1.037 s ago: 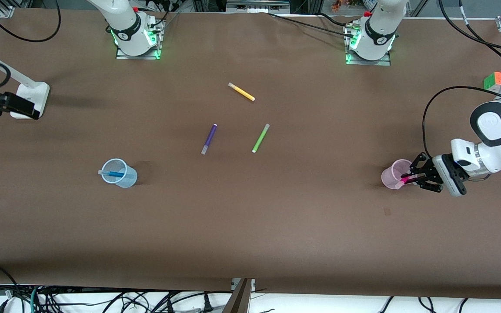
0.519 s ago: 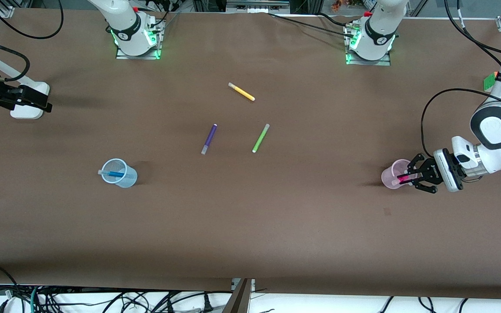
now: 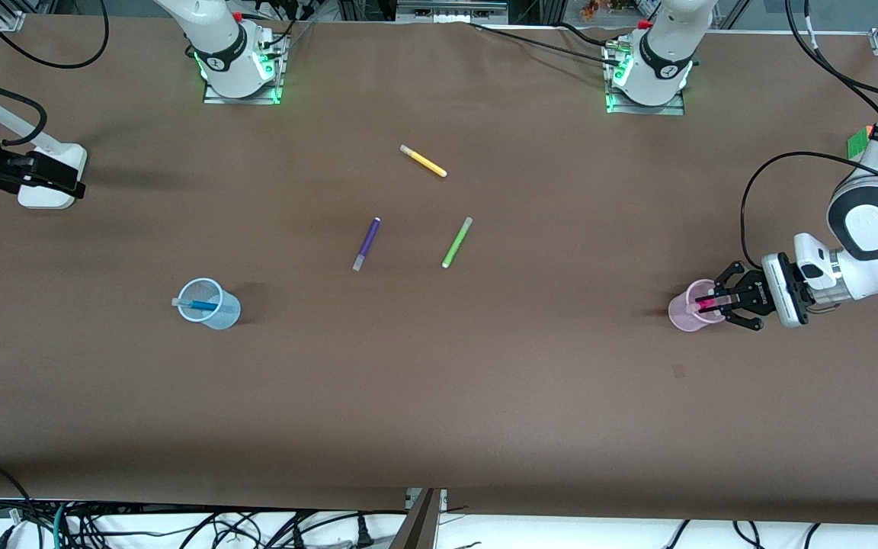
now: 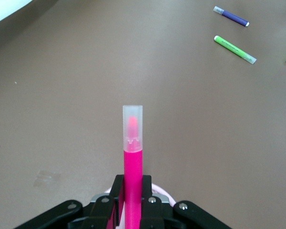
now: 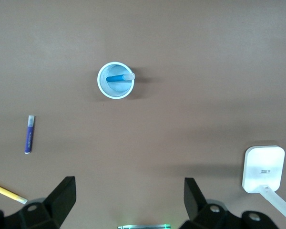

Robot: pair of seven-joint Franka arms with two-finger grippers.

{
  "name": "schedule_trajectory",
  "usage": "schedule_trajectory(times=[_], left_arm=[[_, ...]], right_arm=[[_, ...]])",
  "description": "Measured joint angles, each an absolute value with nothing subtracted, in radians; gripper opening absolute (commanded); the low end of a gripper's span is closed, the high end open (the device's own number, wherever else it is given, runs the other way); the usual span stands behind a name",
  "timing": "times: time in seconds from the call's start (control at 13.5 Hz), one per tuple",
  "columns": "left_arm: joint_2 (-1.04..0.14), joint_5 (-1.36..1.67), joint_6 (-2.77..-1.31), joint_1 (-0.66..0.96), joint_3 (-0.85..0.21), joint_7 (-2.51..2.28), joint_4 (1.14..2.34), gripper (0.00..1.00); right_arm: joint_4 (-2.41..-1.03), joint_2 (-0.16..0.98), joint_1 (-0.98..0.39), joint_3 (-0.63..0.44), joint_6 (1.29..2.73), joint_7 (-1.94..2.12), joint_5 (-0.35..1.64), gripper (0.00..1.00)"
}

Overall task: Place pink and blue markers in matching cups
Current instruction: 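Lower the pink marker into the pink cup and open the left gripper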

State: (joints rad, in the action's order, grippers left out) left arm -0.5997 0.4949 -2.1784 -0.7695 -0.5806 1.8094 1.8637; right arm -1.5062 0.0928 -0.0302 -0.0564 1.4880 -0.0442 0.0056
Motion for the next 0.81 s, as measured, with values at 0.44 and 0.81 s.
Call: schedule_trajectory(times=[0.44, 0.81], left_arm=[[-0.625, 0.495, -2.178, -0.786, -0.583, 1.831, 1.863, 1.0], [-0.613, 0.496, -2.178, -0.791, -0.593, 1.801, 1.845, 1.0]], right_arm=[[-1.505, 0.097, -0.03, -0.056, 1.49, -0.044, 0.004, 1.0], [-1.505, 0.097, -0.03, -0.053, 1.493, -0.043, 0.004, 1.0]])
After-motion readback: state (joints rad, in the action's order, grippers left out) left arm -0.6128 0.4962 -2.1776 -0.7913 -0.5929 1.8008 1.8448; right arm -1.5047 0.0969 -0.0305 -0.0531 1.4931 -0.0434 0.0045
